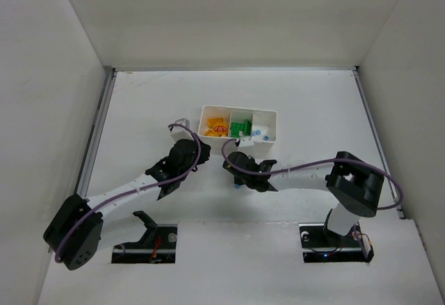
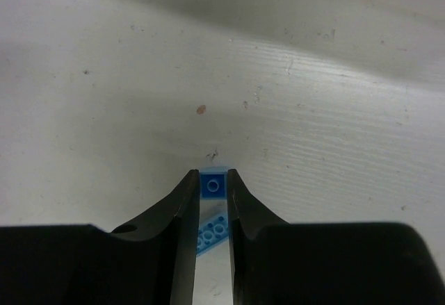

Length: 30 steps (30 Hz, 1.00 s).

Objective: Sort the legos into containers by color

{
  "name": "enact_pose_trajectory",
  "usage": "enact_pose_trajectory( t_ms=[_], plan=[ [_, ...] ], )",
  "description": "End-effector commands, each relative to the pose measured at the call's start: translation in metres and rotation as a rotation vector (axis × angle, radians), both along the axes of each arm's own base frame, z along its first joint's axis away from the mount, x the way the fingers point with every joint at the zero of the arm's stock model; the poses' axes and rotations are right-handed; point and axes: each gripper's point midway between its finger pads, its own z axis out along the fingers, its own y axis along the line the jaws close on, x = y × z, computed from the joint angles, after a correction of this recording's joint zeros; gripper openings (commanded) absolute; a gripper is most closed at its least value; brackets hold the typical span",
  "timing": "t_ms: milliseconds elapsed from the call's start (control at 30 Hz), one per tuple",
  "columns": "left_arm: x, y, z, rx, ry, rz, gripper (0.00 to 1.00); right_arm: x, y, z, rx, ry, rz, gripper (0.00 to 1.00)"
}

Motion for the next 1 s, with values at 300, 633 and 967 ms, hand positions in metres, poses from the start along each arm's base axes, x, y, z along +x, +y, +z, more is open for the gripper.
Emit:
enact_pose_trajectory(
  t_ms=[300, 633, 967],
  plan=[
    [0.005, -0.018, 0.029, -0.063, -0.058, -0.027, 0.13, 0.028, -0.012, 0.124, 0.220, -0.242, -0.013, 0.20],
    [0.004, -0.047, 0.068, -0.103, -0.112, -0.086, 0.13, 0.119, -0.079, 0.166, 0.223, -0.402, -0.152, 0.20],
    [0.016, -0.086, 0.085, -0.103, -0.122, -0.137, 0.13, 0.145, -0.095, 0.174, 0.208, -0.468, -0.231, 0.46]
  ],
)
